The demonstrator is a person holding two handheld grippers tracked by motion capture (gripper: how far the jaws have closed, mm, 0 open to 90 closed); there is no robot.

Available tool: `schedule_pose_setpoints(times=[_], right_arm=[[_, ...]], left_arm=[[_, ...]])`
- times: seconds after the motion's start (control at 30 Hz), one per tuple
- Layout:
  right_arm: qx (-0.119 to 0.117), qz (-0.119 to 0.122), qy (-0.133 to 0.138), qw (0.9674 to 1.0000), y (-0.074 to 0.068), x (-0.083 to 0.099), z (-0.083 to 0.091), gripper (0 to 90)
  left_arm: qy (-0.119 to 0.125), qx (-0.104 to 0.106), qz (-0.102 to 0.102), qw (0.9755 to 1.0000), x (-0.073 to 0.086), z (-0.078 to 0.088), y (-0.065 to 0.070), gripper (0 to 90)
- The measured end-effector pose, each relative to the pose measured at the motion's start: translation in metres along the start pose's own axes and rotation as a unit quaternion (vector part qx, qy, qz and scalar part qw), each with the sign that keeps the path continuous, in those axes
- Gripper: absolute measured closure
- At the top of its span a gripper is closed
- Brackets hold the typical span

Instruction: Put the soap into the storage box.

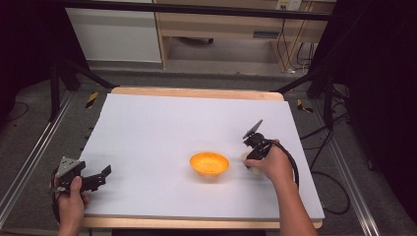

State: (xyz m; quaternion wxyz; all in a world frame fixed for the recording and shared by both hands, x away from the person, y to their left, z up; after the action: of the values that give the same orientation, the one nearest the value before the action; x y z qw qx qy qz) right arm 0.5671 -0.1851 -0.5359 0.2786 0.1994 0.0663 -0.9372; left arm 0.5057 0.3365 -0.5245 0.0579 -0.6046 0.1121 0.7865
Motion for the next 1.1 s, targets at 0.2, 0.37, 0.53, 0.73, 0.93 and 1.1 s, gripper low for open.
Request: schedule_pose_setpoints(times=[0.2,0.37,0.53,0.73,0.93,1.1], right_arm=[[0.008,-0.015,-0.004,0.9998,0.000,0.000,0.000,49.1],[0.006,-0.015,-0.004,0.9999,-0.001,0.001,0.000,49.6],[-0.003,0.025,0.001,0.9997,-0.002,0.002,0.001,50.0],[-0.010,0.049,0.000,0.9988,-0.004,0.003,0.005,50.0],[-0.011,0.093,0.017,0.9954,-0.003,-0.003,0.016,50.0],[-0.012,0.131,0.030,0.9909,-0.010,-0.013,0.029,49.9]], left_arm=[[-0.003,0.000,-0.002,1.0000,0.000,0.000,0.000,0.0],[-0.004,0.000,-0.002,1.0000,0.001,0.000,0.000,0.0],[-0.003,0.000,-0.002,1.0000,0.000,0.000,0.000,0.0],[-0.003,-0.001,-0.003,1.0000,0.000,0.000,0.000,0.0],[-0.003,-0.001,-0.003,1.0000,0.000,0.000,0.000,0.0],[-0.002,-0.003,-0.004,1.0000,0.000,0.000,-0.001,0.0]])
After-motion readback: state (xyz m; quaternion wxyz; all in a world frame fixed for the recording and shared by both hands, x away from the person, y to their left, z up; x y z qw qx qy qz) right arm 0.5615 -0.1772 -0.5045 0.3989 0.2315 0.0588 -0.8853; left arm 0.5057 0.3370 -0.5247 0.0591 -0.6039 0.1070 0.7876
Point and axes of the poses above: each handheld gripper's, and its own axes: z roughly backward along the jaws, x roughly out of its underside, y roughly to its right, the point moved 9 cm from there along -z, roughly forward along the jaws, and after that the axes turned 14 degrees about y, right-handed, at the moved point
